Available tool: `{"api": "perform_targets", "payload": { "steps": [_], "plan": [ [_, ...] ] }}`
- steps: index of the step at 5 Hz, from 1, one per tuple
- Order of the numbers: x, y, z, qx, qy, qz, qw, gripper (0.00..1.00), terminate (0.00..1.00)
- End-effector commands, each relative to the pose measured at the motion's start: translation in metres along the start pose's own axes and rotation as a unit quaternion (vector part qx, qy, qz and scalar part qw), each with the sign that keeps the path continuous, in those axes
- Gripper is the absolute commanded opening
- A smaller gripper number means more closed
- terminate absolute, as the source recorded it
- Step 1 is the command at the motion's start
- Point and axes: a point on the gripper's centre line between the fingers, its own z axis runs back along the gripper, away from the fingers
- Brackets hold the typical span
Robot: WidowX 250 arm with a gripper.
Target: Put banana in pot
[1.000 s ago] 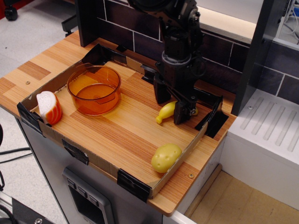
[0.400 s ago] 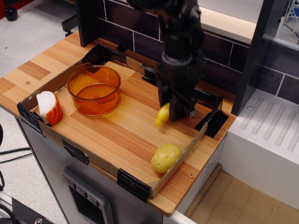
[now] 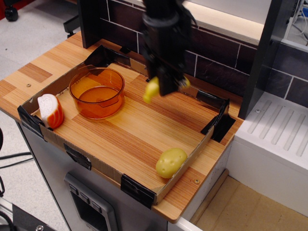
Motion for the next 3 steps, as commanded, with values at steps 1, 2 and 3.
{"api": "perform_targets", "payload": {
  "steps": [1,2,3],
  "plan": [
    [-0.039,0.042,0.031,0.037,-0.01,0.067,0.997,0.0,0.0],
    [-0.049,0.059,0.027,0.048,-0.006,0.074,0.996,0.0,0.0],
    [-0.058,0.076,0.016,0.05,0.01,0.082,0.9953,0.0,0.0]
  ]
}}
